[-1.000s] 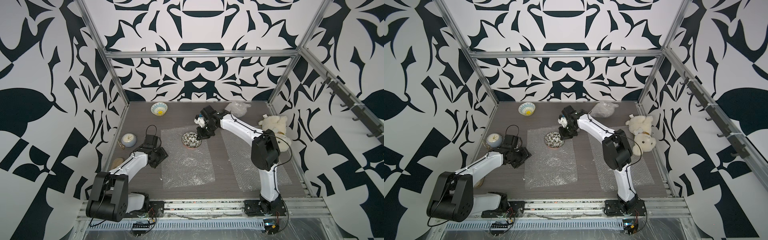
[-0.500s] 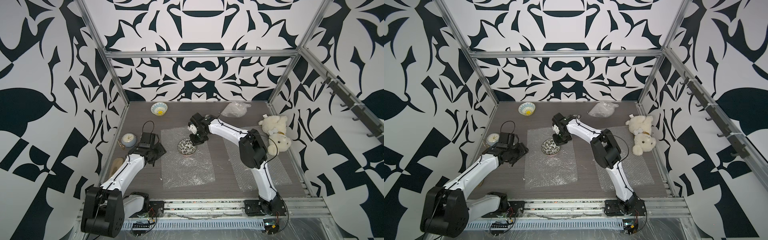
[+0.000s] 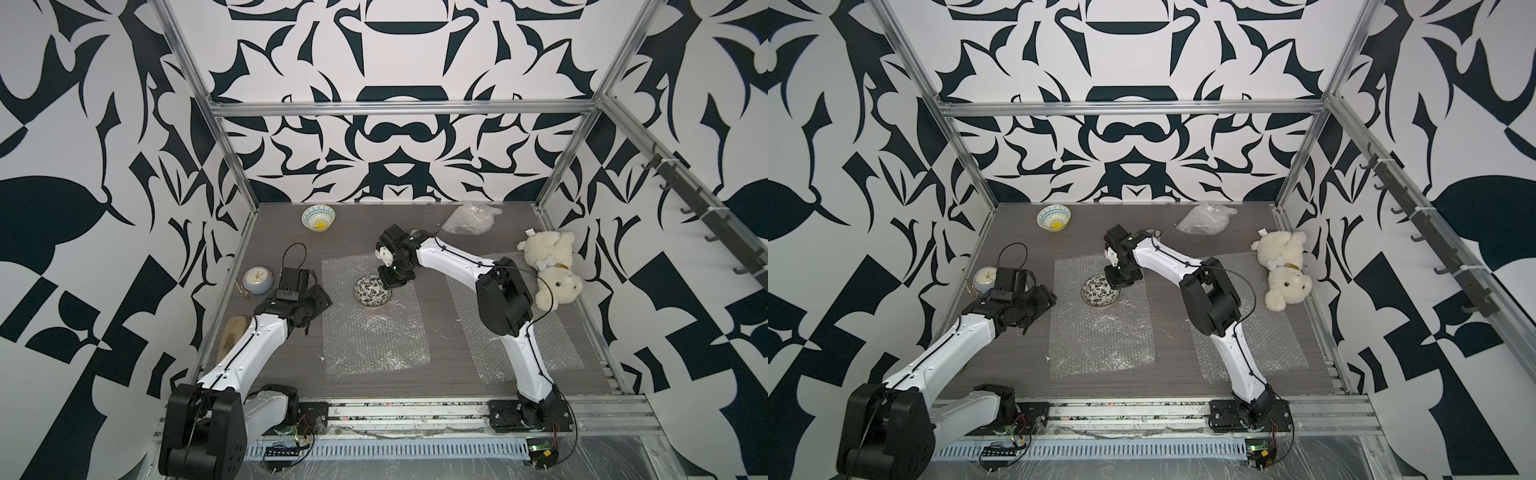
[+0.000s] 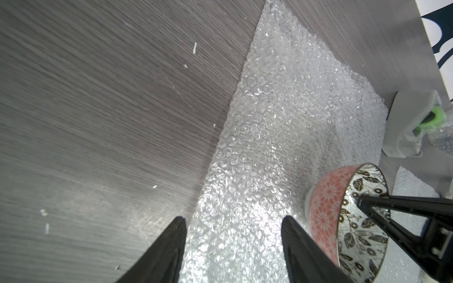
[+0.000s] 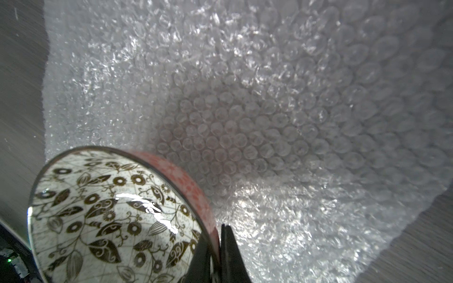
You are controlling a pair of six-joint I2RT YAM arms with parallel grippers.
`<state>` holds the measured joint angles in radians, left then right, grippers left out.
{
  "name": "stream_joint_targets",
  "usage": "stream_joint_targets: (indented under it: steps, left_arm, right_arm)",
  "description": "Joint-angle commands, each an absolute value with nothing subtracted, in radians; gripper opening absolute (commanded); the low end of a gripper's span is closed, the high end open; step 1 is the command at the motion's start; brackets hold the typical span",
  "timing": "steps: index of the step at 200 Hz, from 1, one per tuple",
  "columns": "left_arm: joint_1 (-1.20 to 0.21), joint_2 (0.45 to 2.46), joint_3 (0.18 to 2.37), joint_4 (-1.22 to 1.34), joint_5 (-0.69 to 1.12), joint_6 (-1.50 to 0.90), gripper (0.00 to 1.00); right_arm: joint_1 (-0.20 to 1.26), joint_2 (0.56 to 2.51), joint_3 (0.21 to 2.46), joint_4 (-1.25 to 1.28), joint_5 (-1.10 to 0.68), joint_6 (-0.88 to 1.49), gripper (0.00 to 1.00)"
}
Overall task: Wrap bowls in bubble wrap
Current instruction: Place the bowl on the bubble wrap.
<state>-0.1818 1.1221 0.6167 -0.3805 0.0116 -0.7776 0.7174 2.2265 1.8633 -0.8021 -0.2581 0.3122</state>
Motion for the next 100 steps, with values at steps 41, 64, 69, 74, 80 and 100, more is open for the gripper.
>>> stream_joint_targets:
  steps: [41,64,69,74,80,100]
  left_arm:
    - [-0.183,1.144,0.597,-0.355,0.021,-0.767,0.66]
    - [-0.183,1.138,0.595,-0.356,0.022,-0.766,0.66]
    - [-0.183,1.135,0.593,-0.356,0.020,-0.765,0.66]
    - [-0.182,1.134,0.593,-0.356,0.019,-0.765,0.66]
    - [-0.183,1.133,0.592,-0.355,0.018,-0.764,0.66]
    - [-0.183,1.138,0.592,-0.345,0.019,-0.764,0.66]
  right_arm:
    - [0.722,2.217,1.916,-0.765,-0.316,0.343,0.00]
    - [0.722,2.226,1.916,-0.793,-0.284,0.327,0.00]
    - [0.723,2.224,1.915,-0.801,-0.277,0.322,0.00]
    - [0.723,2.221,1.910,-0.808,-0.274,0.318,0.00]
    - [0.723,2.216,1.904,-0.811,-0.273,0.314,0.04]
    - [0.722,2.193,1.883,-0.805,-0.280,0.307,0.21]
